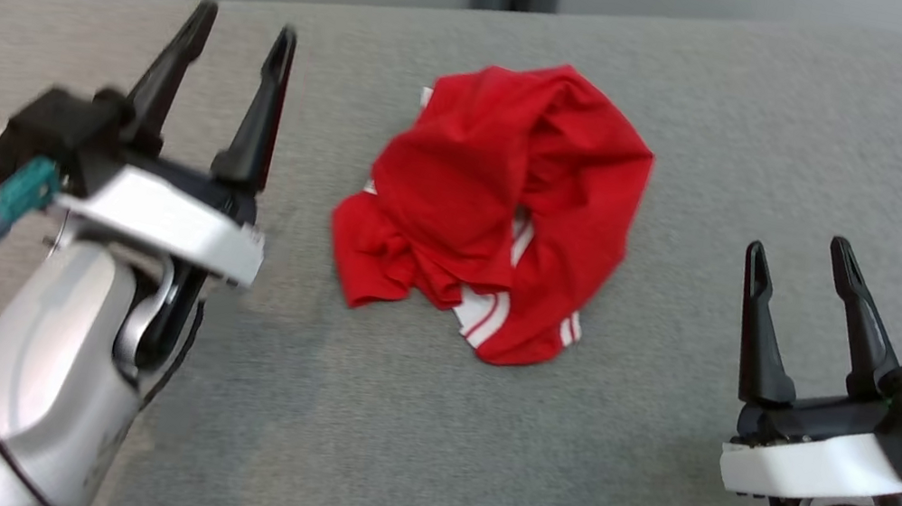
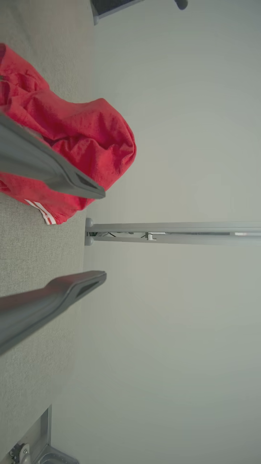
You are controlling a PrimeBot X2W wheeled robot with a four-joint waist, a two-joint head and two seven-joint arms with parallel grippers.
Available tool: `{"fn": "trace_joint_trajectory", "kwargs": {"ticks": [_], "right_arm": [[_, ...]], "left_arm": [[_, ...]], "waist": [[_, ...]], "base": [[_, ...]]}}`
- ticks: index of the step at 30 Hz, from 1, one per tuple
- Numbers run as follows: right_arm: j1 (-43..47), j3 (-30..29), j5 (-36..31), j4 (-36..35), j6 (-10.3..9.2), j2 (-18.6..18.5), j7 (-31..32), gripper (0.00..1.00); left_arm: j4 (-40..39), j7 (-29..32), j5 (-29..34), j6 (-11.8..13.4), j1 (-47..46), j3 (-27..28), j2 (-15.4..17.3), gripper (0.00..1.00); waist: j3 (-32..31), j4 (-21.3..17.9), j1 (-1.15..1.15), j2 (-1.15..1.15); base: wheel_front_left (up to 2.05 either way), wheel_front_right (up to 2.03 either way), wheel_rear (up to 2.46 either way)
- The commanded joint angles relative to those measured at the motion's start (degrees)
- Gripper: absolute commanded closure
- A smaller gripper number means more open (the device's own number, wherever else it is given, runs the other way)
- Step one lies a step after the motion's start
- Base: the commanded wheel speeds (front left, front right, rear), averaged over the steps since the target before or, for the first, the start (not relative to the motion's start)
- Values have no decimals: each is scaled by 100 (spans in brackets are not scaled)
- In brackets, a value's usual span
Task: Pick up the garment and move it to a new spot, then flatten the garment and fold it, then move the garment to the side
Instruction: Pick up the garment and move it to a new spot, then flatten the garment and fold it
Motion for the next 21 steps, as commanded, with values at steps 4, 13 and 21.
{"fn": "trace_joint_trajectory", "kwargs": {"ticks": [4, 13, 21], "right_arm": [[171, -52, -125, 35, -4, -41, -9, 0], [413, -107, -94, 148, -4, -41, -9, 0], [524, -125, 11, 222, -4, -40, -9, 0]], "left_arm": [[-354, -20, 176, -15, 612, 264, 0, 0], [-864, -22, 481, -330, 2080, 792, -411, 0], [-1196, -22, 951, -472, 2719, 1106, -719, 0]], "waist": [[-359, 468, 0, 0], [-623, 873, 0, 0], [-697, 955, 0, 0]], "base": [[0, 0, 0], [0, 0, 0], [0, 0, 0]]}}
